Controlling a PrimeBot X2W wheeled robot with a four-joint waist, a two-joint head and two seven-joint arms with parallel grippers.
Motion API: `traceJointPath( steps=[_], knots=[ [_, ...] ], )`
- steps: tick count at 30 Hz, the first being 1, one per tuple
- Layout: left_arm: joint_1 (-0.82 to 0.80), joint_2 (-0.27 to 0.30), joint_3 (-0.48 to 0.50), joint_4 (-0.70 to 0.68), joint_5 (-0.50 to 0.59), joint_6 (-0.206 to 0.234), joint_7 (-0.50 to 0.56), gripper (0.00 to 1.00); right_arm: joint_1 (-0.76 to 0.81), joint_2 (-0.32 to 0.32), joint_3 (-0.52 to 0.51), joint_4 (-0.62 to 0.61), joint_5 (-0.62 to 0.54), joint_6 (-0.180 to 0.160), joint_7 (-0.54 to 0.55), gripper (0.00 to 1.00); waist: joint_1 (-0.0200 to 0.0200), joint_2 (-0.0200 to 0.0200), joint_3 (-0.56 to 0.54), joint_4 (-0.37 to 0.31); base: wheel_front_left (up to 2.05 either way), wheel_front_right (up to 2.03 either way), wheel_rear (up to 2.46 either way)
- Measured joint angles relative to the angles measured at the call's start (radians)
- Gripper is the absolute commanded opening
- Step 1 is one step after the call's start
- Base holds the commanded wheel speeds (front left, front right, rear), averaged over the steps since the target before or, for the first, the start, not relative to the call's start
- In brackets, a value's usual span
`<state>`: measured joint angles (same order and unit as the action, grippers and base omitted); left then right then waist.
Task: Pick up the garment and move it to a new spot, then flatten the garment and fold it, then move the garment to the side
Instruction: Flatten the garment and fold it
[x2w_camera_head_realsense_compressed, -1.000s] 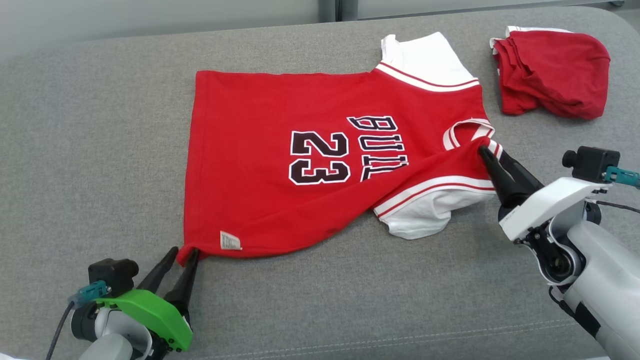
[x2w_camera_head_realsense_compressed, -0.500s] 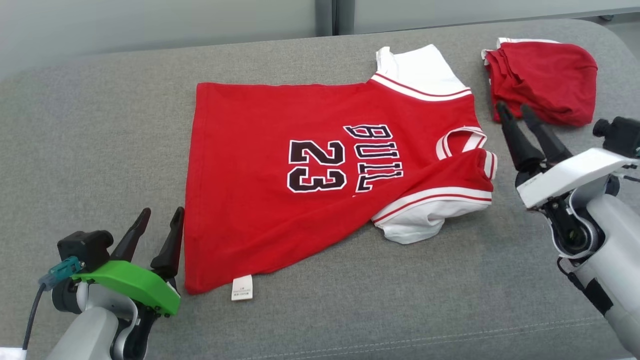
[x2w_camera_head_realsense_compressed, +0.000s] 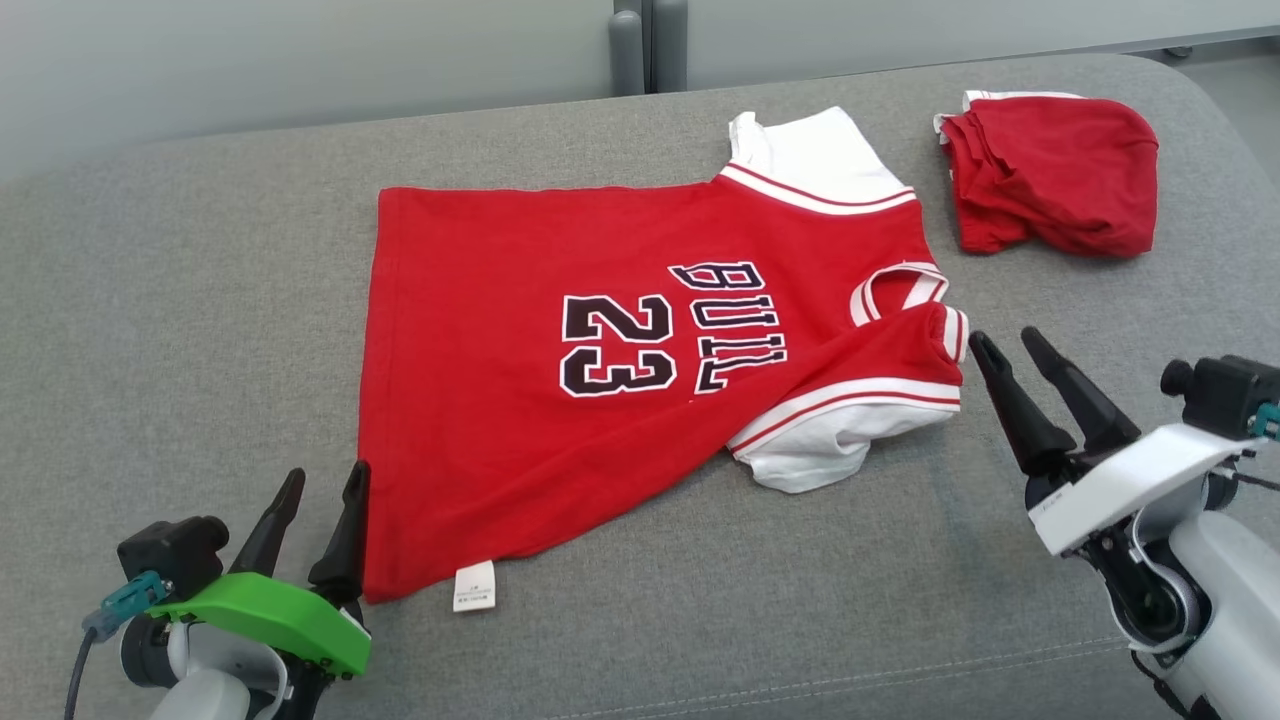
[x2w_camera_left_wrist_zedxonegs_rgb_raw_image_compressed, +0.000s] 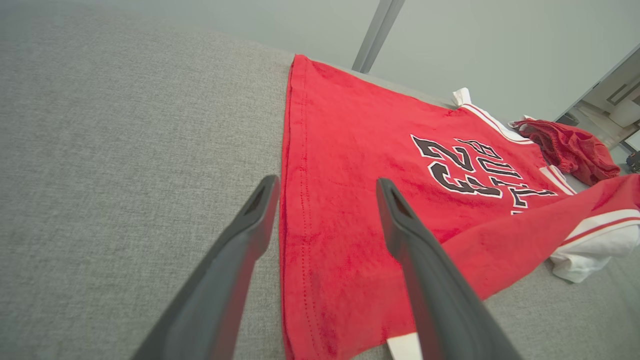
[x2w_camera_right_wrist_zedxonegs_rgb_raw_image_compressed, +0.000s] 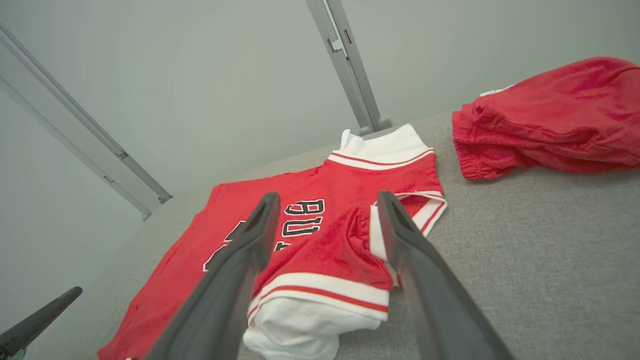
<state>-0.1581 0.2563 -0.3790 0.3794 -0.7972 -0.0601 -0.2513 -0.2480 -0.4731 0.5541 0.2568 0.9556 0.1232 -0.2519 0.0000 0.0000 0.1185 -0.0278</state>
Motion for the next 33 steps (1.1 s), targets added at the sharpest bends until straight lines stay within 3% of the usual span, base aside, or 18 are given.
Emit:
traceJointPath(
  steps=[13, 33],
  knots=[
    [0.003, -0.025, 0.017, -0.04, 0.016, 0.0, 0.0, 1.0, 0.12, 0.008, 0.145, 0.036, -0.041, 0.001, 0.0, 1.0, 0.0, 0.0, 0.025, 0.019, 0.0, 0.0, 0.0],
    [0.006, -0.045, -0.008, -0.059, 0.038, -0.01, 0.0, 1.0, -0.013, 0.055, 0.201, 0.225, -0.096, 0.001, 0.0, 1.0, 0.0, 0.0, 0.075, 0.068, 0.0, 0.0, 0.0]
  ],
)
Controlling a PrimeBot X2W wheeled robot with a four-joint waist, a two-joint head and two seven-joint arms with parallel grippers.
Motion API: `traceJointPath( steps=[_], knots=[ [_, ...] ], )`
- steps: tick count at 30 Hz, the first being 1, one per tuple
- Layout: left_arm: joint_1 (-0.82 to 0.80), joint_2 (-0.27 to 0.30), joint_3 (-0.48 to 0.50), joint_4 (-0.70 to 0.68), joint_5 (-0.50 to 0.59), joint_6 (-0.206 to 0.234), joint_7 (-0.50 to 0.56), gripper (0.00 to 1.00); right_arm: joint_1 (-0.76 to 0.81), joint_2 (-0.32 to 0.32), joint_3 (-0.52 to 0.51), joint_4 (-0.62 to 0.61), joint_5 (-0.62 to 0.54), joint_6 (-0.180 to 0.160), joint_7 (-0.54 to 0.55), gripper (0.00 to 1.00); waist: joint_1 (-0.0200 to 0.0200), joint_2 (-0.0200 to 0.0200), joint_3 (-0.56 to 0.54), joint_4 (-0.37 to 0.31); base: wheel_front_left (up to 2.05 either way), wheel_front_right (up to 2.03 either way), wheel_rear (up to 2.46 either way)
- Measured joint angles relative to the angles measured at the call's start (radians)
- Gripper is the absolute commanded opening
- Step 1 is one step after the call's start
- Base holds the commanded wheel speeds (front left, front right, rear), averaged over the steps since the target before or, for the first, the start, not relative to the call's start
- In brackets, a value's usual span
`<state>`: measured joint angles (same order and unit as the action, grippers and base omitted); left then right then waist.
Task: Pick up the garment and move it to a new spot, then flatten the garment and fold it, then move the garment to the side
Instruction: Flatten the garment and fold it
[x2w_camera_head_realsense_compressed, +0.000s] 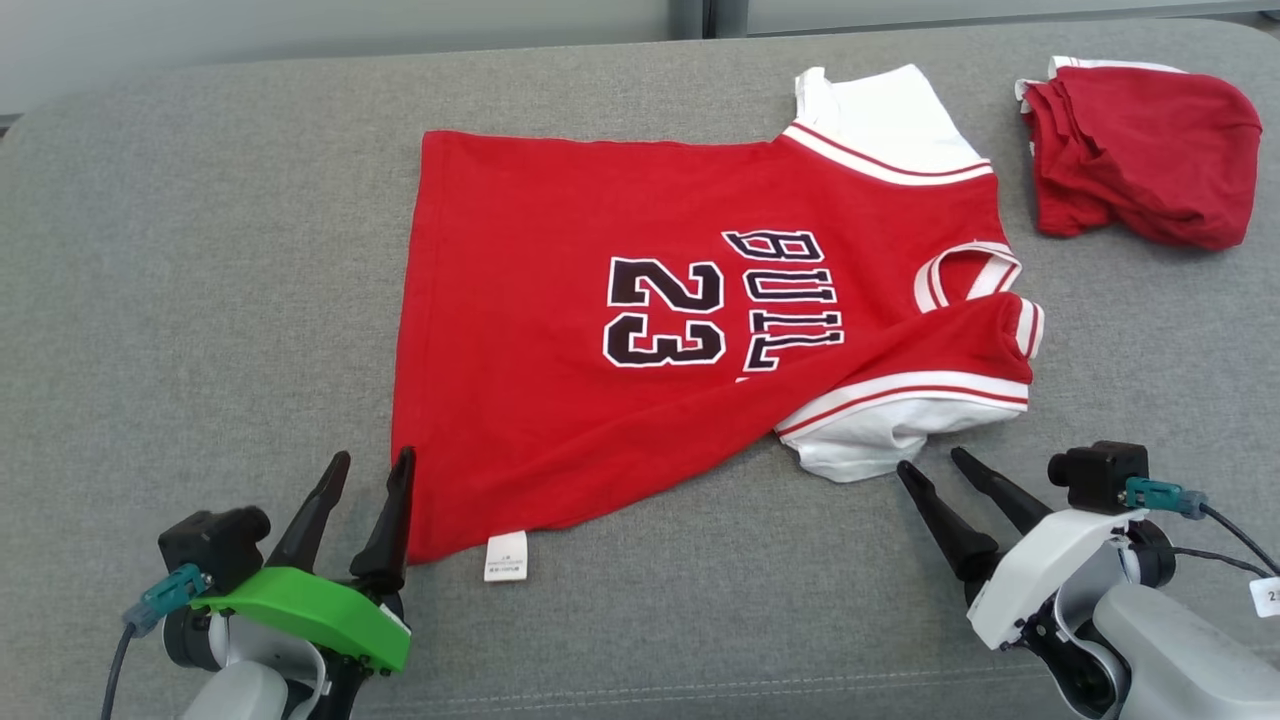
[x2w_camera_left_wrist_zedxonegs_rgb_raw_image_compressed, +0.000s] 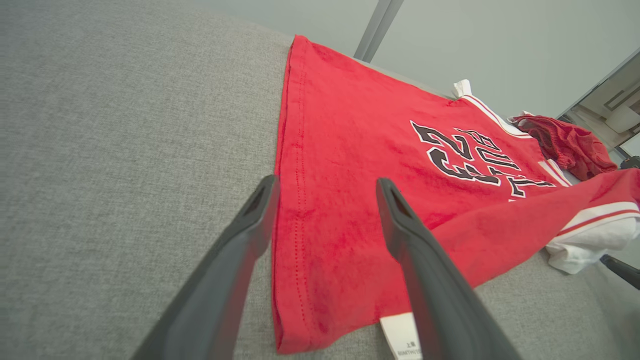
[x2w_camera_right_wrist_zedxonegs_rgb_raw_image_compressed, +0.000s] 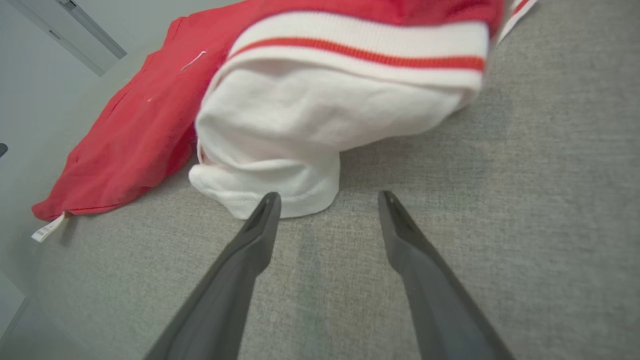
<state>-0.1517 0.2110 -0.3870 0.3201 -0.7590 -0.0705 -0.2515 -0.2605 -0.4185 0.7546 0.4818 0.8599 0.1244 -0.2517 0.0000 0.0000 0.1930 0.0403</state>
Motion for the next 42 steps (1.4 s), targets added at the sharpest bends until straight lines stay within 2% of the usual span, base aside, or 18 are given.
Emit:
traceJointPath(
  steps=[14, 15, 16, 17, 18, 19, 20, 29, 42],
  knots=[
    [-0.001, -0.006, -0.003, 0.028, 0.006, -0.006, 0.0, 1.0, -0.074, 0.035, 0.043, 0.11, -0.018, 0.0, 0.0, 1.0, 0.0, 0.0, 0.006, 0.025, 0.0, 0.0, 0.0],
    [-0.001, -0.007, -0.005, 0.03, 0.006, -0.008, 0.0, 1.0, -0.079, 0.039, 0.048, 0.113, -0.018, 0.0, 0.0, 0.94, 0.0, 0.0, 0.006, 0.025, 0.0, 0.0, 0.0],
    [-0.001, -0.008, -0.006, 0.032, 0.006, -0.008, 0.0, 1.0, -0.084, 0.042, 0.053, 0.114, -0.018, 0.0, 0.0, 0.67, 0.0, 0.0, 0.005, 0.026, 0.0, 0.0, 0.0],
    [-0.001, -0.009, -0.008, 0.034, 0.006, -0.008, 0.0, 1.0, -0.086, 0.044, 0.059, 0.115, -0.018, 0.0, 0.0, 0.45, 0.0, 0.0, 0.005, 0.026, 0.0, 0.0, 0.0],
    [-0.001, -0.01, -0.009, 0.037, 0.005, -0.008, 0.001, 1.0, -0.088, 0.046, 0.063, 0.116, -0.018, 0.0, 0.0, 0.32, 0.0, 0.0, 0.005, 0.026, 0.0, 0.0, 0.0],
    [-0.001, -0.011, -0.011, 0.042, 0.005, -0.008, 0.003, 1.0, -0.09, 0.048, 0.067, 0.118, -0.018, 0.0, 0.0, 0.11, 0.0, 0.0, 0.004, 0.026, 0.0, 0.0, 0.0],
    [-0.001, -0.012, -0.012, 0.049, 0.005, -0.008, 0.005, 1.0, -0.091, 0.049, 0.07, 0.12, -0.018, 0.0, 0.0, 0.0, 0.0, 0.0, 0.004, 0.026, 0.0, 0.0, 0.0],
    [0.003, -0.014, 0.0, 0.093, -0.03, -0.008, 0.014, 1.0, -0.102, 0.065, 0.104, 0.117, -0.027, 0.0, 0.0, 0.0, 0.0, 0.0, -0.011, 0.006, 0.0, 0.0, 0.0],
    [0.037, -0.029, -0.018, 0.157, -0.056, 0.0, 0.093, 1.0, -0.098, 0.038, 0.028, 0.016, -0.066, 0.0, 0.0, 0.0, 0.0, 0.0, -0.028, -0.039, 0.0, 0.0, 0.0]
  ],
)
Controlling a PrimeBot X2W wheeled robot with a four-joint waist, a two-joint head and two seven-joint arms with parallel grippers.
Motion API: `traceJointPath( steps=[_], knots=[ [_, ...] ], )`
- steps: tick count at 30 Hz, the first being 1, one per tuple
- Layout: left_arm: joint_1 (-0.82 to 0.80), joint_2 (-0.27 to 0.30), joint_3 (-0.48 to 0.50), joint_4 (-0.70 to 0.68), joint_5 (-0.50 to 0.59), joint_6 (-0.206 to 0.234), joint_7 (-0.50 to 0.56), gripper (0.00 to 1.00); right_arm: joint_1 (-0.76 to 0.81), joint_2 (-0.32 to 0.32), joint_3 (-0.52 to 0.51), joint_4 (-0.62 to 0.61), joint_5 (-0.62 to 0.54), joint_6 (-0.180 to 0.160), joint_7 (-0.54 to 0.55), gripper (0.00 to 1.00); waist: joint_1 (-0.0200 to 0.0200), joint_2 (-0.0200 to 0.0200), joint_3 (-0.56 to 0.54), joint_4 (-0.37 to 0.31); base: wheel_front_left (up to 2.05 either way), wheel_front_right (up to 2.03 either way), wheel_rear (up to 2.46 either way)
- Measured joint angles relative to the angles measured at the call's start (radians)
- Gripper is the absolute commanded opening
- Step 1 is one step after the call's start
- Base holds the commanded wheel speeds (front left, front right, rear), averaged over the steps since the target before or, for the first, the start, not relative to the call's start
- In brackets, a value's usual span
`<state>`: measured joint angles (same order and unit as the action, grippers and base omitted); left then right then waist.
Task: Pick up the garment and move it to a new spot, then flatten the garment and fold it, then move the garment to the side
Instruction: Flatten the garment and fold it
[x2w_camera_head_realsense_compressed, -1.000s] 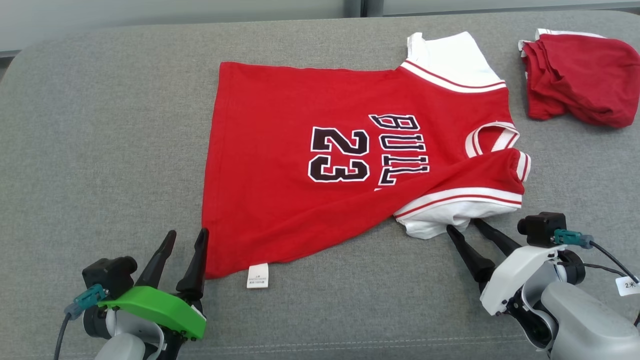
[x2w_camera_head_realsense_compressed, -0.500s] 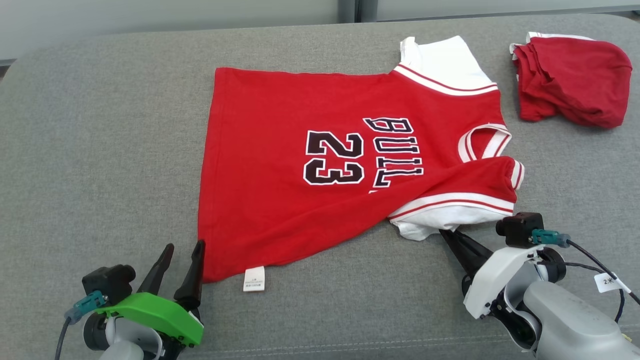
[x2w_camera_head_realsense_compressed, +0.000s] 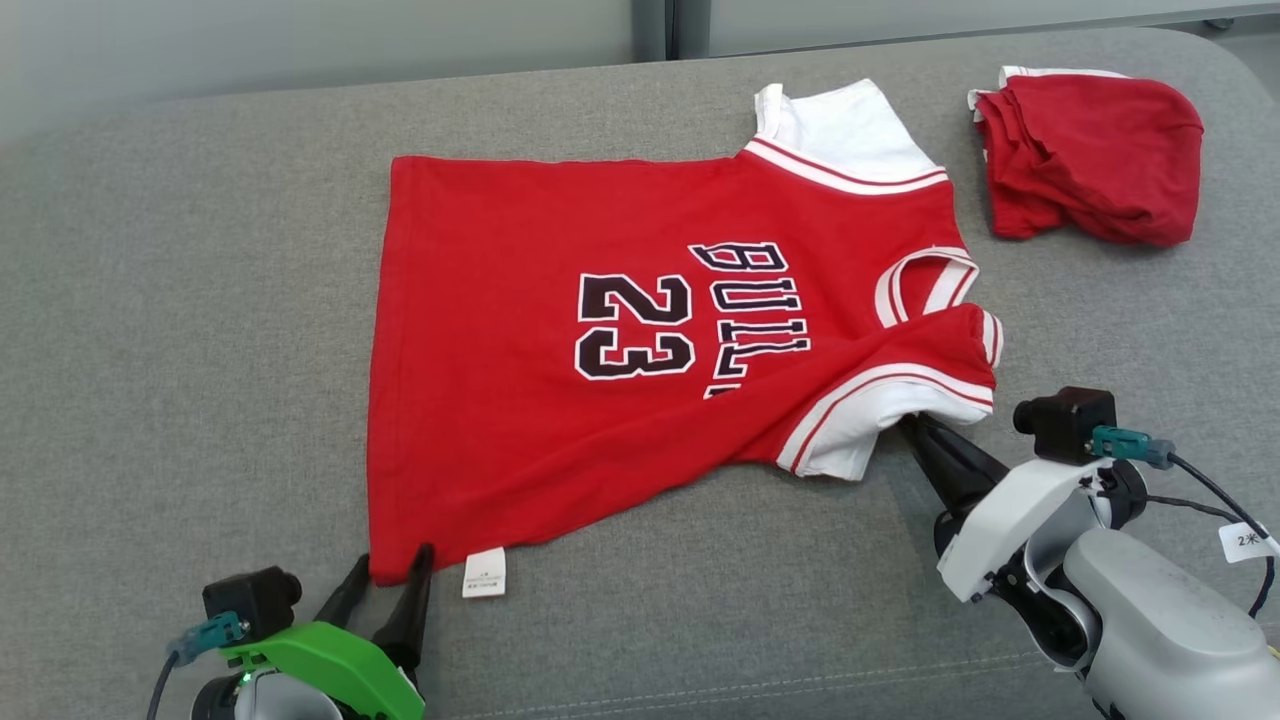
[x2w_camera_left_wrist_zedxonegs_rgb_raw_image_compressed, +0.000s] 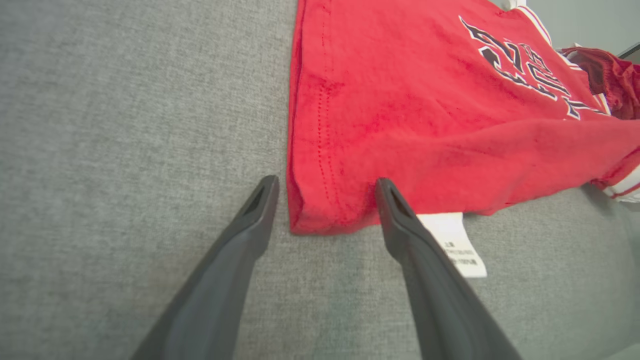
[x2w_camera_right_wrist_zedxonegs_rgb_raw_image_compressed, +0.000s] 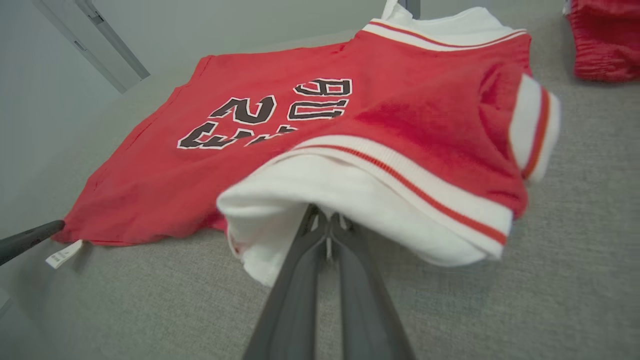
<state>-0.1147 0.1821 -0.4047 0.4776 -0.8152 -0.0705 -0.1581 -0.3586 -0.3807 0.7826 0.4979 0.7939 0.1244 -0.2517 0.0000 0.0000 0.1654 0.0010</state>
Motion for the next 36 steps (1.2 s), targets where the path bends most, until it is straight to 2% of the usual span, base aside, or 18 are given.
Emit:
traceJointPath(
  steps=[6, 7, 10, 11, 14, 19, 23, 36],
  knots=[
    [0.0, -0.002, -0.016, 0.003, 0.0, -0.002, 0.018, 1.0, 0.008, -0.001, -0.019, -0.024, -0.015, 0.0, 0.0, 0.0, 0.0, 0.0, -0.01, -0.005, 0.0, 0.0, 0.0],
    [0.0, -0.004, -0.016, 0.005, -0.001, -0.004, 0.023, 0.87, 0.015, -0.001, -0.019, -0.027, -0.019, 0.0, 0.0, 0.0, 0.0, 0.0, -0.014, -0.005, 0.0, 0.0, 0.0],
    [0.001, -0.01, -0.018, 0.006, -0.015, -0.006, 0.035, 0.16, 0.032, -0.001, -0.019, -0.038, -0.024, 0.0, 0.0, 0.0, 0.0, 0.0, -0.021, -0.007, 0.0, 0.0, 0.0],
    [0.001, -0.01, -0.018, 0.007, -0.02, -0.006, 0.041, 0.0, 0.036, -0.001, -0.019, -0.042, -0.026, 0.0, 0.0, 0.0, 0.0, 0.0, -0.022, -0.007, 0.0, 0.0, 0.0],
    [0.002, -0.01, -0.018, 0.006, -0.024, -0.008, 0.041, 0.0, 0.04, -0.002, -0.024, -0.058, -0.031, 0.0, 0.0, 0.0, 0.0, 0.0, -0.024, -0.008, 0.0, 0.0, 0.0],
    [0.0, -0.004, 0.005, -0.043, -0.019, -0.011, -0.01, 0.0, 0.046, -0.004, -0.089, -0.131, -0.039, 0.0, 0.0, 0.0, 0.0, 0.0, -0.029, -0.009, 0.0, 0.0, 0.0],
    [-0.005, 0.008, 0.016, -0.077, -0.015, -0.016, -0.029, 0.0, 0.088, -0.011, -0.108, -0.219, 0.0, 0.0, 0.0, 0.0, 0.0, 0.0, -0.034, -0.012, 0.0, 0.0, 0.0],
    [0.045, 0.065, 0.01, -0.158, -0.014, -0.018, 0.014, 0.0, 0.265, -0.141, -0.085, -0.385, 0.178, 0.0, 0.0, 0.0, 0.0, 0.0, -0.006, -0.046, 0.0, 0.0, 0.0]
  ],
)
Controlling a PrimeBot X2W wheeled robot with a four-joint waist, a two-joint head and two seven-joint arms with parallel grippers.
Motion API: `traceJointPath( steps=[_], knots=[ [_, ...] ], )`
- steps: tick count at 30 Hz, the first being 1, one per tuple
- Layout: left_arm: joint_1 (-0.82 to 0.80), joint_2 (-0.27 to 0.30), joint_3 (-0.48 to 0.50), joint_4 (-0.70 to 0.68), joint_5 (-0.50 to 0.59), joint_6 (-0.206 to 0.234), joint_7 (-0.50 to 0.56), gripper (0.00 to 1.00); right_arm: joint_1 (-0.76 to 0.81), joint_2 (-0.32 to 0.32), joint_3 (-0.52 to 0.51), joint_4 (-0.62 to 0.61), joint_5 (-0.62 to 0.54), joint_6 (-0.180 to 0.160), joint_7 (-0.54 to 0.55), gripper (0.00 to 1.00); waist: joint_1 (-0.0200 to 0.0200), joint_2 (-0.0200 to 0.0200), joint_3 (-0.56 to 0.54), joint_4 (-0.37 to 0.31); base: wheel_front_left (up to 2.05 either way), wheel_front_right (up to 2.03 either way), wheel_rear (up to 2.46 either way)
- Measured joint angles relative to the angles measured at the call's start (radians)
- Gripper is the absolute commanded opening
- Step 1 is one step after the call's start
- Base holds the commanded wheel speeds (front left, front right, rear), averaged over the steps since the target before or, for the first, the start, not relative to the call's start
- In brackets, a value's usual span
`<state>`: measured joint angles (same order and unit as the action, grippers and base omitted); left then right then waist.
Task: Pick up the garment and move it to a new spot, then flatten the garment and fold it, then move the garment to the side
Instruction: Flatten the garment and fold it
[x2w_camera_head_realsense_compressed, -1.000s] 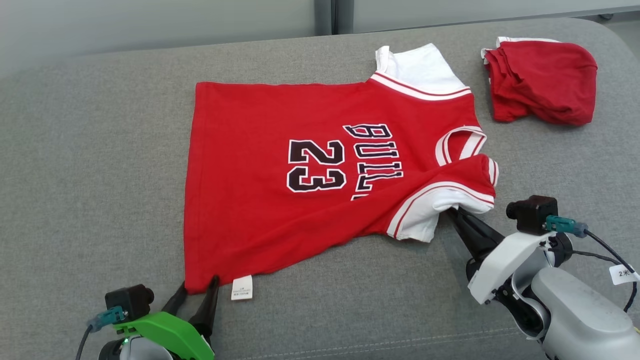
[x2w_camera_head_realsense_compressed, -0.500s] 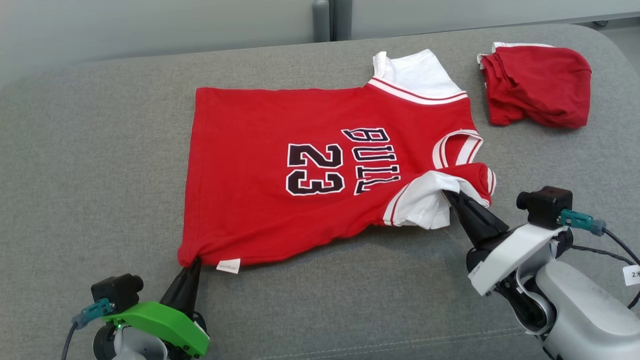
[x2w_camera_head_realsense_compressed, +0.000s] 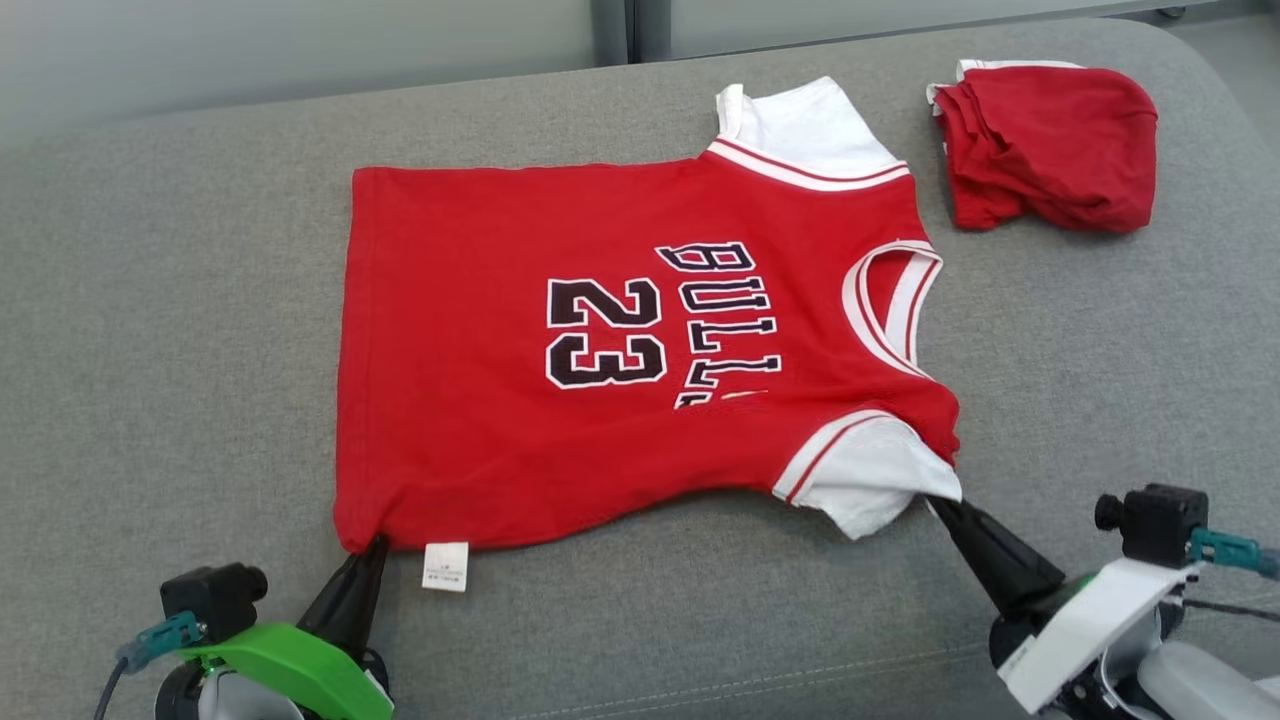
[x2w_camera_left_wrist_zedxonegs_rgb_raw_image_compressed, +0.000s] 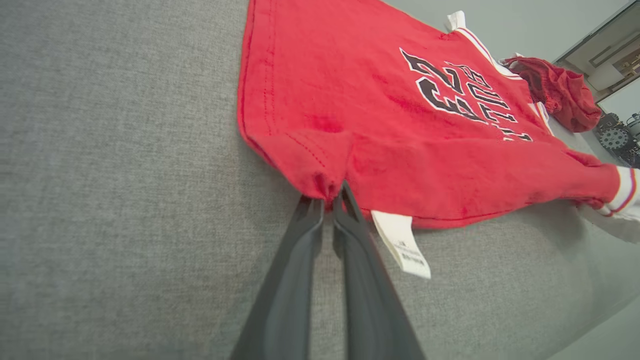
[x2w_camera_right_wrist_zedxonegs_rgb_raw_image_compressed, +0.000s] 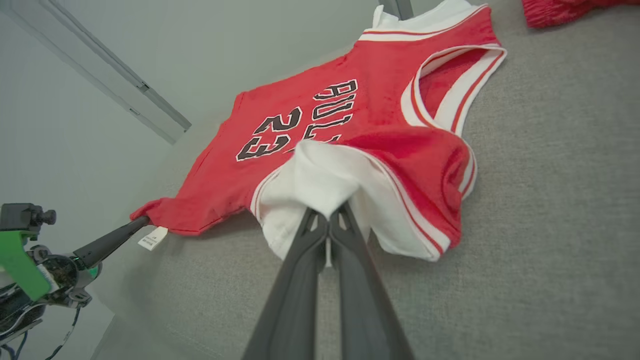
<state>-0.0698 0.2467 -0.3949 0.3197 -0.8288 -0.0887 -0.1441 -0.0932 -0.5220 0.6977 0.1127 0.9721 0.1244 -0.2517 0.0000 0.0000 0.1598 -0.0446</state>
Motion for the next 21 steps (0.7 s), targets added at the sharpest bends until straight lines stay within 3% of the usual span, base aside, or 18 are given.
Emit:
traceJointPath(
  steps=[4, 9, 15, 21],
  knots=[
    [0.021, 0.031, -0.002, -0.023, -0.004, 0.0, 0.036, 0.0, 0.064, -0.044, 0.056, -0.016, 0.069, 0.0, 0.007, 0.0, 0.0, 0.0, 0.019, -0.008, 0.0, 0.0, 0.0],
    [0.006, 0.05, -0.021, -0.08, -0.004, 0.0, 0.084, 0.0, 0.029, -0.05, 0.073, -0.066, 0.076, 0.0, 0.01, 0.0, 0.0, 0.0, 0.054, -0.011, 0.0, 0.0, 0.0],
    [-0.165, 0.074, -0.036, -0.143, -0.016, -0.011, 0.186, 0.0, -0.15, -0.046, 0.063, -0.137, 0.148, 0.0, 0.03, 0.0, 0.0, 0.0, 0.114, -0.01, 0.0, 0.0, 0.0],
    [-0.442, 0.12, -0.013, -0.111, -0.048, -0.012, 0.365, 0.0, -0.44, -0.058, 0.031, -0.097, 0.208, 0.0, 0.171, 0.0, 0.0001, 0.0, 0.189, -0.008, 0.0, 0.0, 0.0]
  ],
)
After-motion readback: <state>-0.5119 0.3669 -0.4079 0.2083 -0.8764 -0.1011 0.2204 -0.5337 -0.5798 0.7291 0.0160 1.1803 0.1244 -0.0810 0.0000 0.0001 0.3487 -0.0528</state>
